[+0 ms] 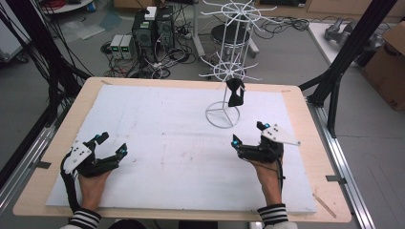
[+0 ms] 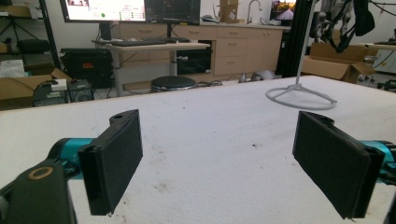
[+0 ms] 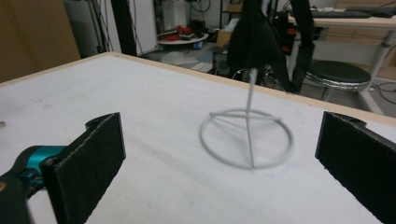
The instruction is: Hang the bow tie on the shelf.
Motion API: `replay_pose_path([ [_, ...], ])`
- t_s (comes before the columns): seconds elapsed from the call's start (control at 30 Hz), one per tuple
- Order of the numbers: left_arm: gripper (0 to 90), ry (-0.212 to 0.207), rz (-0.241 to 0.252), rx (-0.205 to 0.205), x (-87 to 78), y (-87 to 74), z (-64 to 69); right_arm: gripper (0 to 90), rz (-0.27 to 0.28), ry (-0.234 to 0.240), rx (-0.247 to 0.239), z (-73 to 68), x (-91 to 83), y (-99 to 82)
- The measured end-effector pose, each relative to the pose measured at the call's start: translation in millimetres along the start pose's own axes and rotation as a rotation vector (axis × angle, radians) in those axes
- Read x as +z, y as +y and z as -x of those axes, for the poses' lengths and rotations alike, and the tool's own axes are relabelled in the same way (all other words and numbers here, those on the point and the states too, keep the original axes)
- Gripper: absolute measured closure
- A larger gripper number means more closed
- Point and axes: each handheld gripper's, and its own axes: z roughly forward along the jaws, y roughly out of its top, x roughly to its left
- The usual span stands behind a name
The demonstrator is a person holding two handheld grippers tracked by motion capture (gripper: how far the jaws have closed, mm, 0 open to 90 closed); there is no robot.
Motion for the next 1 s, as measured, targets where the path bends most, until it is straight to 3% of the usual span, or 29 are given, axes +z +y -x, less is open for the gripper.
replay_pose_path([
  [0.2, 16.3, 0.003, -0.002, -0.007, 0.4, 0.1, -0.1, 0.4, 0.045, -0.07, 0.019, 11.2, -18.4, -41.0],
  [0.37, 16.3, 0.004, 0.0, -0.005, 0.7, 0.0, 0.7, 0.4, 0.092, -0.091, 0.013, 14.0, -26.2, -58.8],
  [0.7, 16.3, 0.006, 0.014, -0.009, -1.3, -0.6, 0.0, 0.5, 0.127, -0.116, -0.005, 14.1, -28.2, -70.7],
  [0.87, 16.3, 0.004, 0.011, 0.002, -0.7, -0.4, 0.7, 0.5, 0.128, -0.12, 0.008, 14.8, -28.5, -71.2],
  [1.0, 16.2, 0.007, 0.011, -0.013, -0.8, -0.4, -0.6, 0.5, 0.129, -0.126, 0.016, 14.9, -28.5, -71.4],
])
